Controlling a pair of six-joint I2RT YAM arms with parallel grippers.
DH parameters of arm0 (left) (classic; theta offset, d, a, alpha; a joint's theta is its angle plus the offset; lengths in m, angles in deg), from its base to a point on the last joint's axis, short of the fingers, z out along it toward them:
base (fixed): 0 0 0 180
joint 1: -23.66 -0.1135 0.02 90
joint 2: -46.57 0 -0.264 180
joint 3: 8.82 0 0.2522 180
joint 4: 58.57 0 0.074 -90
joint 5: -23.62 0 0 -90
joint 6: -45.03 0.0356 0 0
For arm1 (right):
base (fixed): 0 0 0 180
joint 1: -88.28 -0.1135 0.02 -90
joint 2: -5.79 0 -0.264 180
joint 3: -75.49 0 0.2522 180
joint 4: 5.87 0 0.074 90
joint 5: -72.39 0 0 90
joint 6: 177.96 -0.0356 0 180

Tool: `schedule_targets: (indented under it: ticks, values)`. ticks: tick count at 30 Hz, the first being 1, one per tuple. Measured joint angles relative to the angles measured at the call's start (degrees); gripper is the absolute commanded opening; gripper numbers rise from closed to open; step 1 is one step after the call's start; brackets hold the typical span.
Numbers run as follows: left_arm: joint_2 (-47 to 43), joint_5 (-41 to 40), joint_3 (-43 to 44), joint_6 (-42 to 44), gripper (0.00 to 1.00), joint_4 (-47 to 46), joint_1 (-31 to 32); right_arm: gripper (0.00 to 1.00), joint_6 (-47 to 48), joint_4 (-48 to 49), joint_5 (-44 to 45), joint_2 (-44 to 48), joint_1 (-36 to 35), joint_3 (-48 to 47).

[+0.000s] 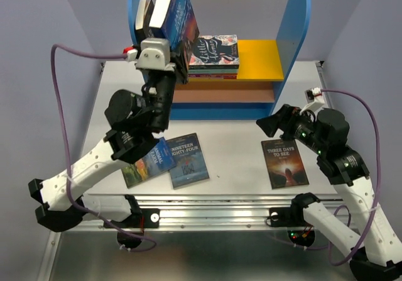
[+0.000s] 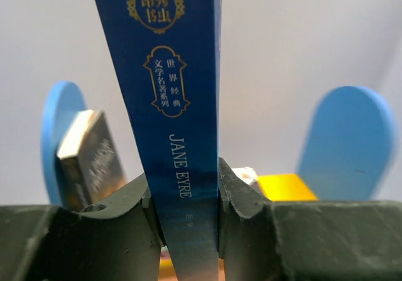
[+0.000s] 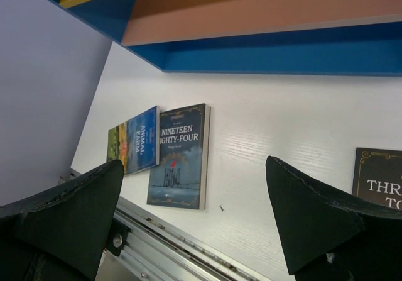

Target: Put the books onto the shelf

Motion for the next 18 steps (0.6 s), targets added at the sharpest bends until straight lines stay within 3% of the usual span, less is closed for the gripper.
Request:
schedule_targets:
  ticks: [8,18]
  values:
    - [14.75,7.17,13.42,1.81,0.0,5.68,-19.3,1.0,1.27,-0.74,-0.31,-5.99,0.0,-0.79]
    - [22.77,18.97,13.38,-8.13,0.0,9.92,-34.29,1.0,2.89,-1.79,0.31,-5.51,0.0,-3.21]
